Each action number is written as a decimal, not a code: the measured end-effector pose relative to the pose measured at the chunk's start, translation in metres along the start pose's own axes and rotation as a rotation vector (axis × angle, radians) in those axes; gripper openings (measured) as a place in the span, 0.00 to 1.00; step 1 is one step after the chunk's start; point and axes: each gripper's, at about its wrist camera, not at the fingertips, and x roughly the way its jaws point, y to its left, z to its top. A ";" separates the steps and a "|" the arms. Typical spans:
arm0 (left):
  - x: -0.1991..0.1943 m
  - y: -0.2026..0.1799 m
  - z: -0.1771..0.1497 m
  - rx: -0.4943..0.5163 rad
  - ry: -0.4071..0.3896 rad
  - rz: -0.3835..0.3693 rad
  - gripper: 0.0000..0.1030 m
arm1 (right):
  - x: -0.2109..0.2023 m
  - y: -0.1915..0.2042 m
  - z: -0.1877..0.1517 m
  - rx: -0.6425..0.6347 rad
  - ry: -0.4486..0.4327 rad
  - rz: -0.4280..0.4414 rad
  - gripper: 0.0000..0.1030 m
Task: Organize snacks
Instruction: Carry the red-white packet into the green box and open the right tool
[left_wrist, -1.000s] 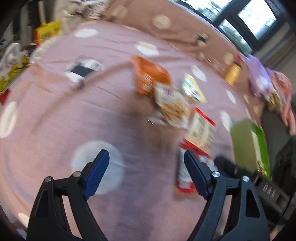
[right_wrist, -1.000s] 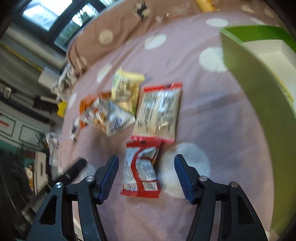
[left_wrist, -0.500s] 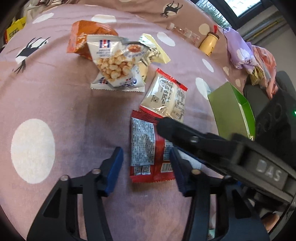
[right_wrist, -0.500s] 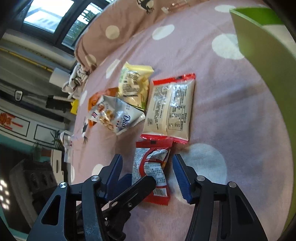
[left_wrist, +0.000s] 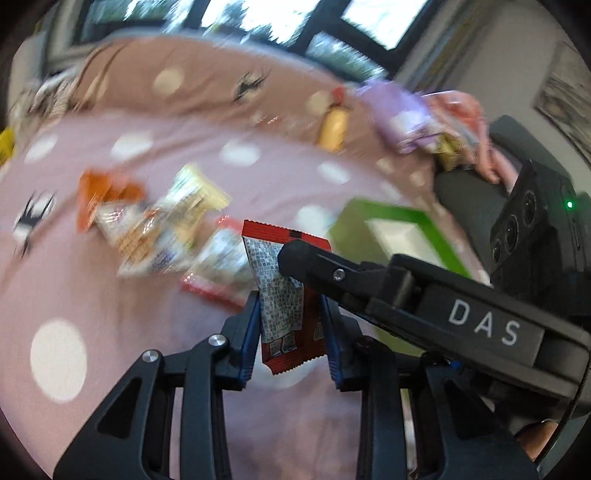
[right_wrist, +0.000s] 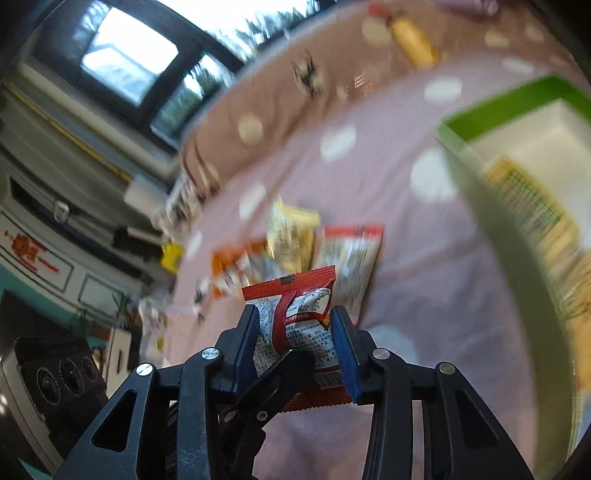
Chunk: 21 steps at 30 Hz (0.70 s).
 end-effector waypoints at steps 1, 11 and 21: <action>0.002 -0.008 0.002 0.019 -0.013 -0.017 0.28 | -0.010 -0.003 0.002 0.000 -0.037 -0.006 0.42; 0.031 -0.083 0.023 0.230 -0.018 -0.186 0.28 | -0.080 -0.051 0.018 0.117 -0.270 -0.073 0.42; 0.089 -0.133 0.016 0.324 0.147 -0.237 0.28 | -0.096 -0.114 0.020 0.317 -0.295 -0.165 0.42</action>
